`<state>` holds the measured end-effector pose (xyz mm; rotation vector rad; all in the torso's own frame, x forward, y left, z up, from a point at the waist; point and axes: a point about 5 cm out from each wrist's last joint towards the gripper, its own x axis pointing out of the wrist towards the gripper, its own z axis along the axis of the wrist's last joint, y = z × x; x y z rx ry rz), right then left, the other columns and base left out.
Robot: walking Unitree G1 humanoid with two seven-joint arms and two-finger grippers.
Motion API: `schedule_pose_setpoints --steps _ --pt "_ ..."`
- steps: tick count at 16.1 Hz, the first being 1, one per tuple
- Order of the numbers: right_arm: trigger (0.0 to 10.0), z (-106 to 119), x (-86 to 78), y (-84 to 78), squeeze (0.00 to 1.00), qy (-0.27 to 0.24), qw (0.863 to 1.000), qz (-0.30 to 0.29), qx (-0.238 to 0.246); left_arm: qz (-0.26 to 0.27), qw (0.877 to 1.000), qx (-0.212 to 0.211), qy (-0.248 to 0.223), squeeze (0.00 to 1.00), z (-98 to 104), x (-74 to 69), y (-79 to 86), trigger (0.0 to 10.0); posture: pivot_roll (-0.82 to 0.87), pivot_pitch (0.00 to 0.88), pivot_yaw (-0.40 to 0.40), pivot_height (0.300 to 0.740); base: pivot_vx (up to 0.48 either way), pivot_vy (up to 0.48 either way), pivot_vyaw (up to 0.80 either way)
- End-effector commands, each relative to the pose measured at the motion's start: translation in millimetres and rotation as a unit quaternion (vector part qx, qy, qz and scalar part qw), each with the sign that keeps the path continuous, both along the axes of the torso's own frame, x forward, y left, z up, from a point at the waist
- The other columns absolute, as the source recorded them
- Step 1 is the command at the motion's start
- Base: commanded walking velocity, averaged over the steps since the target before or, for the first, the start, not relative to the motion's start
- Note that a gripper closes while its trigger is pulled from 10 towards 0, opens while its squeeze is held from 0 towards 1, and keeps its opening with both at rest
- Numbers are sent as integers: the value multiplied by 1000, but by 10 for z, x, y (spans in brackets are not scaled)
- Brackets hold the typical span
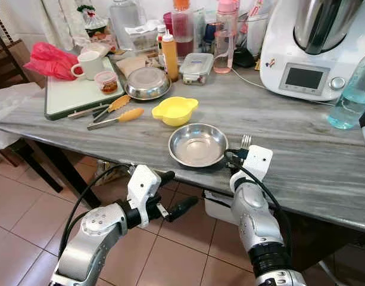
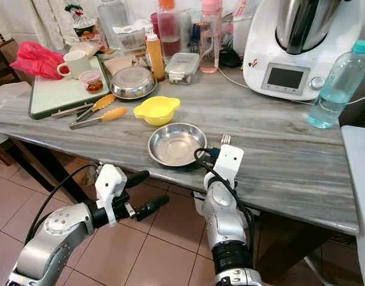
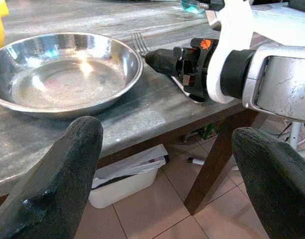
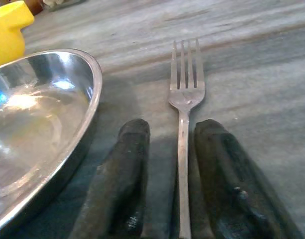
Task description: Setting the table
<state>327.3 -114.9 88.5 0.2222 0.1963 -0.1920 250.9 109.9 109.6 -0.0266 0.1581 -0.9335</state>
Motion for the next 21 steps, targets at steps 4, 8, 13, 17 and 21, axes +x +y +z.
schedule_pose_setpoints --steps 4,8,13,17,21 --pt "10000 30 31 34 1000 -7 1000 12 6 4 1000 9 -8 0 6 29 19 10000 -76 32 96 740 0 0 0" --pt "10000 177 60 87 1000 -46 998 40 -16 3 1000 7 -13 0 38 13 15 10000 -74 33 97 740 0 0 0" --pt "10000 362 66 75 1000 -92 993 50 -60 5 1000 6 -14 0 46 23 -4 10000 -79 34 95 740 0 0 0" --pt "10000 488 14 -80 1000 -118 988 26 -92 9 1000 10 -19 0 28 35 8 10000 -76 33 87 740 0 0 0" --pt "10000 699 -191 -284 1000 -169 973 18 -157 40 999 -1 -31 0 64 99 47 10000 -82 27 78 740 0 0 0"
